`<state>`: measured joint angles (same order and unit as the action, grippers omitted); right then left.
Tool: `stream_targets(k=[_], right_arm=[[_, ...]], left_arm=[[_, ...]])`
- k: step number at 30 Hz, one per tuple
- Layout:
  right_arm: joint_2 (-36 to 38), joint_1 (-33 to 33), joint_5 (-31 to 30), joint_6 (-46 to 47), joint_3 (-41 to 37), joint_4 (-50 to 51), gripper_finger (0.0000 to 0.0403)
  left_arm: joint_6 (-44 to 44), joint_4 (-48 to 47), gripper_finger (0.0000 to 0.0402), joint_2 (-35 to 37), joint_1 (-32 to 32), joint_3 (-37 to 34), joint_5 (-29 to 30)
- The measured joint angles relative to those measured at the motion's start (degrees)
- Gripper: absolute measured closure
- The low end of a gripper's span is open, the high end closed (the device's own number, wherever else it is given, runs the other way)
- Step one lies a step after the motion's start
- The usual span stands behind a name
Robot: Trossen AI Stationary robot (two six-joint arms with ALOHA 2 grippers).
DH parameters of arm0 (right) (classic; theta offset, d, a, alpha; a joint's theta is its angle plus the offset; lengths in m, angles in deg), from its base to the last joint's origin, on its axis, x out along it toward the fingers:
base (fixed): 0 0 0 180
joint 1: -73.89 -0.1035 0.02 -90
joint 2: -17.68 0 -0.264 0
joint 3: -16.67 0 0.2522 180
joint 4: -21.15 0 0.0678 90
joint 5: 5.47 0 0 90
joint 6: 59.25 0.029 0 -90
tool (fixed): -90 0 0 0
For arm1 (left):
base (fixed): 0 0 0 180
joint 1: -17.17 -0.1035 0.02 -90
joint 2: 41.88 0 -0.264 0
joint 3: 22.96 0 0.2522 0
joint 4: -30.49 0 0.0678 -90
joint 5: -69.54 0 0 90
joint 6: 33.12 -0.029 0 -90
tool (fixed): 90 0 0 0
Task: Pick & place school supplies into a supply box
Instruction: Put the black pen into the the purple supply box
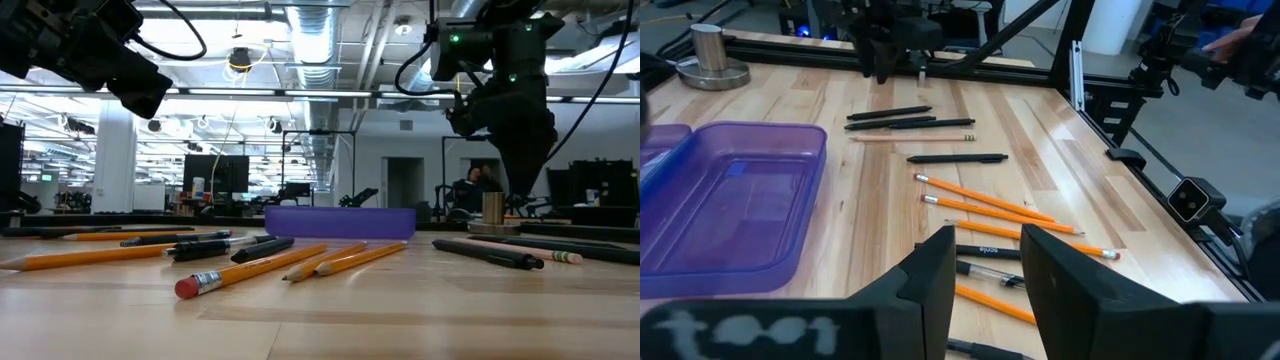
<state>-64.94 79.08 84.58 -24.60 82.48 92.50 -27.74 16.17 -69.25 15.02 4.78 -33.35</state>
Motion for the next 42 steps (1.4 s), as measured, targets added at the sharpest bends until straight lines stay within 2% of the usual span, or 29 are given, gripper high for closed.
stream_targets(k=[3,7,20,42], right_arm=[[-0.24,-0.21,0.17,0.31,-0.01,-0.93,0.0241],[-2.73,-1.09,0.76,1.09,-0.04,-1.4,0.0229],[-12.72,-1.68,1.09,-1.16,-0.04,-2.63,0.0246],[-13.39,-0.36,0.98,-1.67,-0.04,-4.97,0.025]], left_arm=[[-0.01,0.0,0.0297,0.02,0.0,0.0,0.0],[0.0,-0.01,0.0297,0.02,0.0,0.0,0.0],[0.03,-0.54,0.0297,0.0,0.0,0.0,0.11],[0.25,-1.38,0.0297,0.0,-0.02,0.0,0.2]])
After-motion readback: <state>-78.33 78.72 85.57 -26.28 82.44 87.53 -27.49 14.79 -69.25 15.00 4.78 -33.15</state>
